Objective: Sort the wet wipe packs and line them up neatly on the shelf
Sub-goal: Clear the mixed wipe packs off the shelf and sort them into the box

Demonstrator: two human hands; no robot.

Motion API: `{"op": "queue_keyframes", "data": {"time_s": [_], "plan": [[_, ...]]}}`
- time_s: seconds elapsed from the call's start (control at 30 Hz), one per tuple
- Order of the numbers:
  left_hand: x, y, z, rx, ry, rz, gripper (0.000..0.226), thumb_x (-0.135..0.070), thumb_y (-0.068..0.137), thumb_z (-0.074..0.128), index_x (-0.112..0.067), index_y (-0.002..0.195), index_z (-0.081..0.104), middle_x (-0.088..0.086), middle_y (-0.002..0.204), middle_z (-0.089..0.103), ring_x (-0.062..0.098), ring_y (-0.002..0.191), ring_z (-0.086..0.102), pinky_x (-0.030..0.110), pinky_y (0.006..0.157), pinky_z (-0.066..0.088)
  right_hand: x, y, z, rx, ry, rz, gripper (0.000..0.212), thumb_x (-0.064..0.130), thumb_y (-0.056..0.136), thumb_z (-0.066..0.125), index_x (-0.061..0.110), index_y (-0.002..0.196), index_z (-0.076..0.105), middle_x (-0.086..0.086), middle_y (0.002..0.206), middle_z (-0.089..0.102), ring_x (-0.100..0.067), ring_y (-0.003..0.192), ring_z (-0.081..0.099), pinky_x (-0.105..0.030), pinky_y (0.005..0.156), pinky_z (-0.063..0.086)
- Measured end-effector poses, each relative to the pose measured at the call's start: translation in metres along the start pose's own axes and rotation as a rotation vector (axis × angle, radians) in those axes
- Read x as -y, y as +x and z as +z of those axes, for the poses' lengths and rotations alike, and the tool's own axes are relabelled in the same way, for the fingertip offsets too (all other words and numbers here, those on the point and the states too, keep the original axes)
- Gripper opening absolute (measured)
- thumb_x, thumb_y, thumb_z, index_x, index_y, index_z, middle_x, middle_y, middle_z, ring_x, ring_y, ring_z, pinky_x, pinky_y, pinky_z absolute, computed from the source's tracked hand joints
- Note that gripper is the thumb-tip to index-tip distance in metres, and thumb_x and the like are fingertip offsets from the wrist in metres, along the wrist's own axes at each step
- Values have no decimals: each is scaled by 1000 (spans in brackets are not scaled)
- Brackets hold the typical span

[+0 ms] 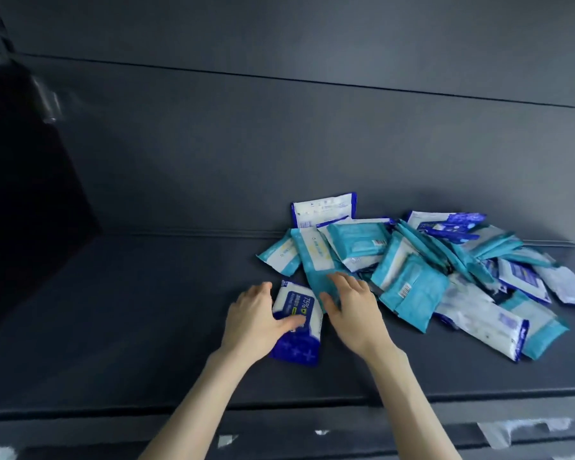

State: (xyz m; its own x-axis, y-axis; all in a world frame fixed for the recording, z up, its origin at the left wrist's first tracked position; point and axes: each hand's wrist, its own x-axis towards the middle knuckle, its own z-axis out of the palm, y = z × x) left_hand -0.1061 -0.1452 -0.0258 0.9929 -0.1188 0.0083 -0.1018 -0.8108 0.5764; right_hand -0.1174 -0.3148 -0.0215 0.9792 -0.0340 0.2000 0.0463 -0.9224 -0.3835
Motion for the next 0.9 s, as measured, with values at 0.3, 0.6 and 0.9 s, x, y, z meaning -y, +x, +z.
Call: {"op": "queue_keyframes", "data": {"time_s": [0.3, 0.6, 0.9], "plan": [[31, 45, -30, 187, -266, -58, 21, -18, 71, 78, -12, 84, 63, 2, 83, 71, 18, 78, 68, 38, 75, 53, 0, 23, 5, 94, -107, -27, 43, 30, 99, 41, 15, 139, 43, 1, 148, 36, -25, 122, 33, -25, 102, 22], [56, 66, -47, 195, -353, 8, 18, -18, 85, 67, -17, 94, 51, -3, 93, 68, 14, 85, 67, 42, 84, 53, -4, 44, -8, 254, -144, 86, 67, 52, 85, 59, 25, 142, 37, 2, 128, 37, -22, 122, 26, -34, 104, 18], [33, 99, -36, 150, -559, -28, 20, -23, 93, 57, -6, 103, 53, 8, 103, 67, 21, 92, 66, 41, 85, 50, 12, 50, -1, -90, 486, 310, 53, 39, 76, 77, 16, 104, 38, 2, 90, 61, -18, 75, 61, -36, 69, 52]]}}
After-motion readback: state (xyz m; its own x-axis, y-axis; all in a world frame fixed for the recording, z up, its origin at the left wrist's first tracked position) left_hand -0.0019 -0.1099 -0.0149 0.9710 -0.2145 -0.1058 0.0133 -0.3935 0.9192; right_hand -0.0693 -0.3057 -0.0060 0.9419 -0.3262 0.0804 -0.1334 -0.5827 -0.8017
